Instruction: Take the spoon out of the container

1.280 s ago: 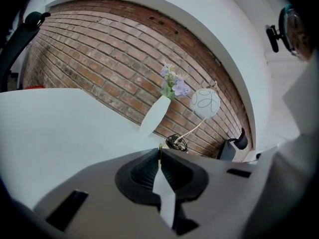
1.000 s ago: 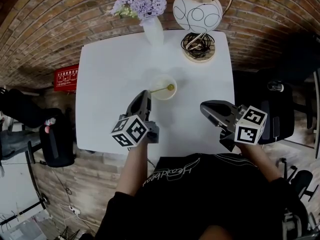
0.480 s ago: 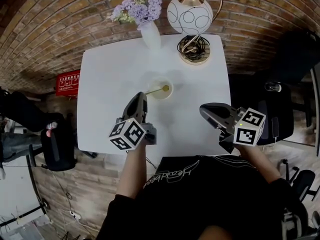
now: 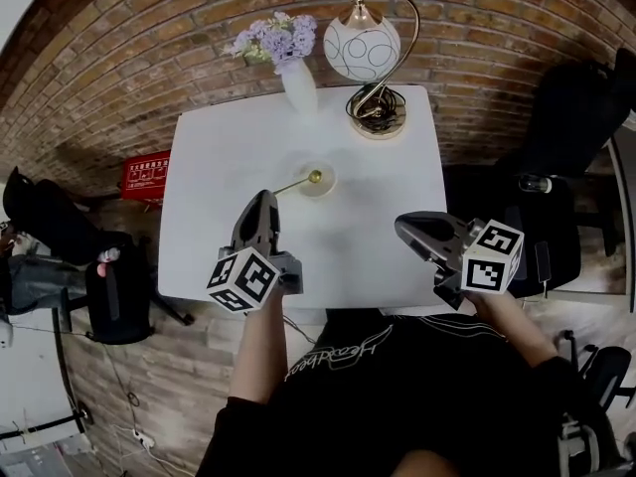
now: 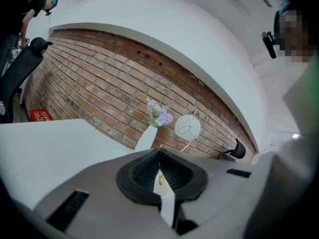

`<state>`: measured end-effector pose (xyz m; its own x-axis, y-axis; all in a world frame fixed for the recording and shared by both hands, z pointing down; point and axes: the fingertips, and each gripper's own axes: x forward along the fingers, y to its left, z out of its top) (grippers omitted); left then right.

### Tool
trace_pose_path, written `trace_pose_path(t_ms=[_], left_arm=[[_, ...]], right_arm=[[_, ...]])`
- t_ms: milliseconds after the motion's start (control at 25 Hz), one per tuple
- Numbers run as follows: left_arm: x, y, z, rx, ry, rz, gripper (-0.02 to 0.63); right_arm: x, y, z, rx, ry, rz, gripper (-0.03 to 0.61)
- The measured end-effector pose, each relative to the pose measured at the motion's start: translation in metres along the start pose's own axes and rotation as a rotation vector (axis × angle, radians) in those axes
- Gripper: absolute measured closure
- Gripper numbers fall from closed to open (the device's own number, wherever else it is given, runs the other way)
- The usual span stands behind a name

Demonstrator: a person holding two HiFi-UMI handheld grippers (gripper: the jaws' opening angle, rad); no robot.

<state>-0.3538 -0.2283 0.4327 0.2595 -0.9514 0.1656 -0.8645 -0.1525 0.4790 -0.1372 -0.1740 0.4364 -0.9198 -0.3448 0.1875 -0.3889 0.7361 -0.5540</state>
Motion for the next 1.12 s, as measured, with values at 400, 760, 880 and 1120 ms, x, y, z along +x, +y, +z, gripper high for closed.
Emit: trace_pose_path(t_ms=[400, 760, 880, 1120], left_arm=[[-0.063, -0.063, 0.017, 0.018, -0.019, -0.072, 0.606], [-0.096, -0.109, 0.006, 0.031, 0.084, -0.159, 0.606], [-0.099, -0.119, 0.006, 0.058, 0.107, -0.186, 0.606], [-0.102, -0.134, 0.004, 0.071, 0.122, -0.226, 0.606]], right_arm=[[-0.017, 0.038, 0.021, -0.049, -0.062, 0.077, 0.581], [-0.019, 0.065, 0.044, -0.092, -0.113, 0.134, 0.581], [-0.021, 0.065, 0.047, -0.096, -0.12, 0.129, 0.581], [-0.02, 0.072, 0.046, -0.128, -0.102, 0.143, 0.581]])
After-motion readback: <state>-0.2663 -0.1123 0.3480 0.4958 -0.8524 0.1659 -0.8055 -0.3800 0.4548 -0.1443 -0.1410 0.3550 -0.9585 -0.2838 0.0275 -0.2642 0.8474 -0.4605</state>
